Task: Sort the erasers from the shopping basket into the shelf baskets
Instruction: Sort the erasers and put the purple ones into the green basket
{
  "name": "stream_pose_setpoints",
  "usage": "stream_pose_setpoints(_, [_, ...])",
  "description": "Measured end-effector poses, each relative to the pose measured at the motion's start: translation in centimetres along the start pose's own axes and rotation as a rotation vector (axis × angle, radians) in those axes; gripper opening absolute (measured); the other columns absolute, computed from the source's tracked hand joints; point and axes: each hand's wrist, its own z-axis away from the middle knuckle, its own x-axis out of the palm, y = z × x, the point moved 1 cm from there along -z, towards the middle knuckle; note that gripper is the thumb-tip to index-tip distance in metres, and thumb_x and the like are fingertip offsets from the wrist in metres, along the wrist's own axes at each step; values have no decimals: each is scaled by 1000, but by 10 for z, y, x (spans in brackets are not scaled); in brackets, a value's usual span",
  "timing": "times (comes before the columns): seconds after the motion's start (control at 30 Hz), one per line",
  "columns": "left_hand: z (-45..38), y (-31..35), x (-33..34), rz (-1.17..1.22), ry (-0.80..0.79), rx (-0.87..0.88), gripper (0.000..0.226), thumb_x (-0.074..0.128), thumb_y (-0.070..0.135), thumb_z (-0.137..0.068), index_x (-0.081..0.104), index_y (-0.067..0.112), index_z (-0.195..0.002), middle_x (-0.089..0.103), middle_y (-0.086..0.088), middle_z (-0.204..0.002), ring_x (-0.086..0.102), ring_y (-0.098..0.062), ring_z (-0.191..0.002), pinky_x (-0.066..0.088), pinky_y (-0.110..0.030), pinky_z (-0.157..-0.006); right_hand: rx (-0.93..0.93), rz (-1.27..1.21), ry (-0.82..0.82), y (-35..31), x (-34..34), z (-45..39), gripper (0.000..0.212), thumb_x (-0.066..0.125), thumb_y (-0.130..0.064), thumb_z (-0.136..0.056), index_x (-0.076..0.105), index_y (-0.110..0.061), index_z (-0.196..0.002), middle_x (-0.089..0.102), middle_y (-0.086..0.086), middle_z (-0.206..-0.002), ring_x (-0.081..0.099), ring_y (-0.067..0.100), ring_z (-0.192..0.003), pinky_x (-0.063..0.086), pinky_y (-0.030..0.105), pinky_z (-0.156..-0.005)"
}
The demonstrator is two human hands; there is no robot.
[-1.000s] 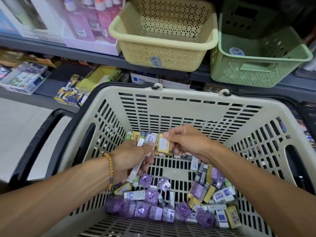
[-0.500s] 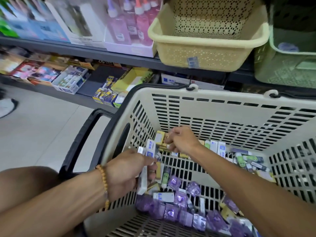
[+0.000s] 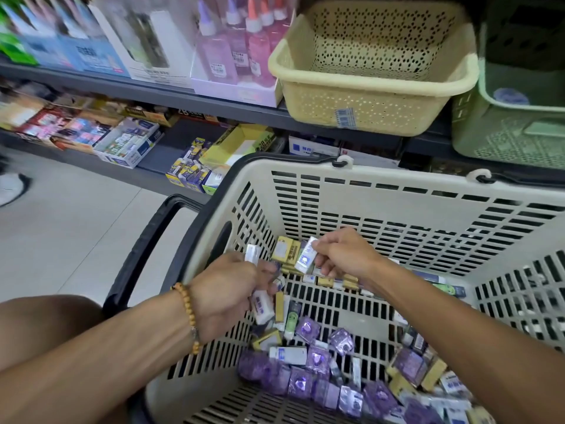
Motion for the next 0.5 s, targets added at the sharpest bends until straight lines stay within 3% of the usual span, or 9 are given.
stream_pose_setpoints(0.13, [2,1,2,7,1,67,17,55,-8,-89,56,0,-105,66,-13,-113,68,-28,-99,59,-41,-80,26,73,41,7,9,-14,17,53,-9,-99,66,-5,-91,71,8,-78,66,11,-55,55,23,-53])
stream_pose_setpoints(0.27, [-2,1,1,29,36,117,24,57,-3,-90,58,-2,-114,69,-9,-108,69,-26,-98,61,-32,-68,33,-17,6,3,13,-14,18,49,-4,-99,63,-14,-96,71,9,-94,73,14,-64,57,23,-54])
stream_pose_setpoints(0.37, [-5,2,3,50,61,138,18,58,1,-91,61,-2,-109,70,-10,-106,70,-24,-92,59,-27,-62,-53,92,-11,-2,8,1,22,54,-32,-99,67,-15,-94,71,6,-89,70,14,-65,52,22,-55])
stream_pose_setpoints(0.43, [-6,3,6,60,70,146,17,58,2,-93,61,-2,-109,69,-12,-104,71,-21,-84,57,-25,-59,-66,70,-179,-9,7,18,47,58,-55,-89,71,-11,-94,74,7,-82,70,15,-68,54,24,-61])
stream_pose_setpoints(0.5, [-8,3,8,69,67,152,20,55,0,-94,59,-4,-113,67,-13,-107,70,-22,-84,56,-24,-58,-83,91,-366,-16,11,34,55,64,-62,-76,73,-10,-92,75,8,-83,71,17,-72,56,24,-64])
